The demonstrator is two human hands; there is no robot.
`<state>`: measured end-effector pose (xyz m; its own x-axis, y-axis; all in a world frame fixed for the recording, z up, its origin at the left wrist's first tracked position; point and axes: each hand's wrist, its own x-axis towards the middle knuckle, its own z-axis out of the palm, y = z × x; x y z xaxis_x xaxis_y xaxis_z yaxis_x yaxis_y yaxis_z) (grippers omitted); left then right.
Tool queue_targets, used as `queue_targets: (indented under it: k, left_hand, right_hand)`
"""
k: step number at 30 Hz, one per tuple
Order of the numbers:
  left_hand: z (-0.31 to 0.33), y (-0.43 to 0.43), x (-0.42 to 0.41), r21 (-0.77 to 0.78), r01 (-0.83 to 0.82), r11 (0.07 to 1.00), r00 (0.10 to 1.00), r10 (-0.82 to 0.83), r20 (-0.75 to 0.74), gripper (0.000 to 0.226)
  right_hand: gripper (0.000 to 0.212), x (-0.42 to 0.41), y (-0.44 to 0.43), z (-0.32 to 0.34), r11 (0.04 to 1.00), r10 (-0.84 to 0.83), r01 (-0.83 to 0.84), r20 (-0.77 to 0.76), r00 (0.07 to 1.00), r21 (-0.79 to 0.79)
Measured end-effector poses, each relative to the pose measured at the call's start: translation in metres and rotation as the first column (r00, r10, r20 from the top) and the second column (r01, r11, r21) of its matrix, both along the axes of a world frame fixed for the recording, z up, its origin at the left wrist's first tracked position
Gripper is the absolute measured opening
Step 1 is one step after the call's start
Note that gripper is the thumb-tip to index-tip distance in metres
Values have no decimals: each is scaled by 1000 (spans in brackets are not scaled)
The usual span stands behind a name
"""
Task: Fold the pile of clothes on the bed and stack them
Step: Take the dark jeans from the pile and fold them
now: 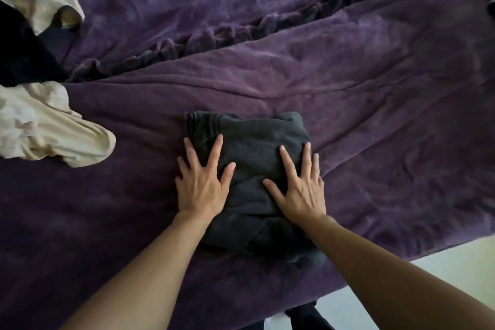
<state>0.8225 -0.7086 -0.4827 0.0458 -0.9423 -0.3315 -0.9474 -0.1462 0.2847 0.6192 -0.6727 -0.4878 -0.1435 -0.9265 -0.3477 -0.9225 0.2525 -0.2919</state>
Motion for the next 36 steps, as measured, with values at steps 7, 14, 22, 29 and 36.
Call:
queue_targets:
  k: [7,14,22,29,36]
  left_hand:
    - [9,0,6,17,-88,996,984,89,-157,81]
    - [55,3,-8,135,-183,974,953,209,-220,84]
    - [136,50,-91,110,-116,987,968,137,-211,81]
    - [195,91,-230,25,-121,992,953,124,-278,83]
    - [254,98,-396,-44,-84,995,924,62,-377,84]
  right_hand:
    - [94,-5,-5,7,992,-130,129,56,990,5]
    - [93,-24,-2,55,969,-234,221,125,964,111]
    - [89,-105,57,128,969,-243,234,119,963,86]
    - [86,-248,94,193,978,-206,206,107,973,8]
    - [87,-413,107,264,961,-240,246,58,969,-123]
